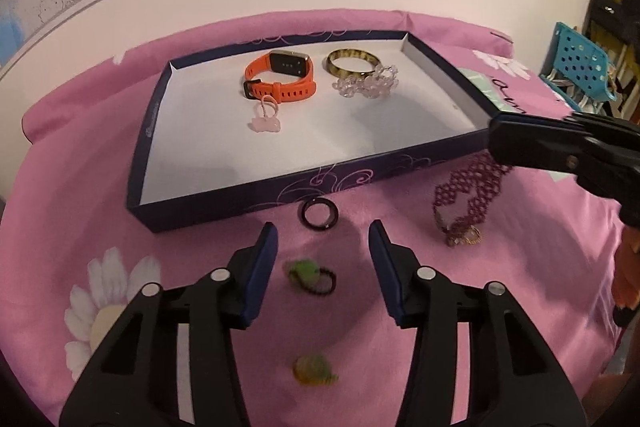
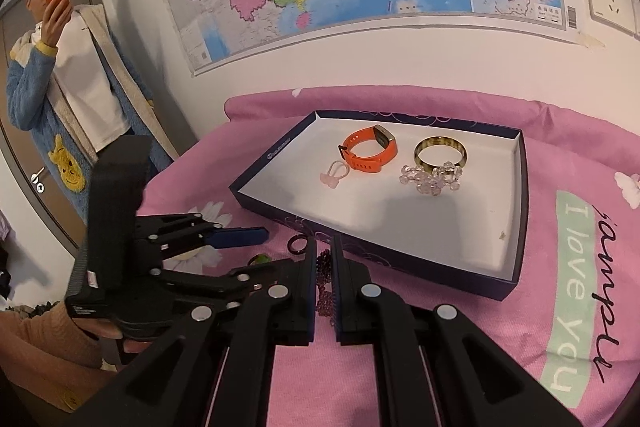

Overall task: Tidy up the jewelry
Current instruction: 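Grasp the black ring with the left gripper while the right holds the maroon bracelet, then carry the black ring and maroon bracelet over the box lid with both grippers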

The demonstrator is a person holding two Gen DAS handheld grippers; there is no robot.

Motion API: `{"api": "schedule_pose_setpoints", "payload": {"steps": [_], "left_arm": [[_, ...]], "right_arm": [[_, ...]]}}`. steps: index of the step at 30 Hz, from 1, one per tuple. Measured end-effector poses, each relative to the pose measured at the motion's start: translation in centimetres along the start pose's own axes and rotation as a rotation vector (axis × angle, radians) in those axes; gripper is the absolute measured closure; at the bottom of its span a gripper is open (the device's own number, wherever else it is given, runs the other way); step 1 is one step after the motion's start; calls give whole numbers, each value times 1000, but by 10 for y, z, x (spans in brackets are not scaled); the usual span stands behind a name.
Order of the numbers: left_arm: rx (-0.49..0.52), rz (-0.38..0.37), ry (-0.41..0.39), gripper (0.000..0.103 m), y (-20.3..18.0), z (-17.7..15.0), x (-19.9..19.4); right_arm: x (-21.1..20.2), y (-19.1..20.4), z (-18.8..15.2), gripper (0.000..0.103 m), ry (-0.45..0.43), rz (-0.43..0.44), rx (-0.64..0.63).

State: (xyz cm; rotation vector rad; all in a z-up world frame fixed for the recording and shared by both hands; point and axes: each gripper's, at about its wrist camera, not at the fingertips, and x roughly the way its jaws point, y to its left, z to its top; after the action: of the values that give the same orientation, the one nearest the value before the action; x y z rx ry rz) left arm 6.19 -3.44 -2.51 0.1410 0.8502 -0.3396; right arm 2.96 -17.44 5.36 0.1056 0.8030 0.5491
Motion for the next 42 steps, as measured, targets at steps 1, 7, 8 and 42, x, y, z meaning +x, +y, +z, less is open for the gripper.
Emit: {"api": "schedule_pose_setpoints", "payload": {"steps": [1,7,8,42], "left_arm": [[-5,10,7,57,-1,2,3],[-26,38,31,62,-1,8,16],[-25,40,31,69,-2,8,16],[-46,-8,-86,81,8,-3,-48]], "right_arm": [[1,-1,0,98,1,4,2],[5,-4,-2,98,8,19,12],[5,-4,-2,98,10,21,13],[-11,5,12,98,-24,41,-14]]}}
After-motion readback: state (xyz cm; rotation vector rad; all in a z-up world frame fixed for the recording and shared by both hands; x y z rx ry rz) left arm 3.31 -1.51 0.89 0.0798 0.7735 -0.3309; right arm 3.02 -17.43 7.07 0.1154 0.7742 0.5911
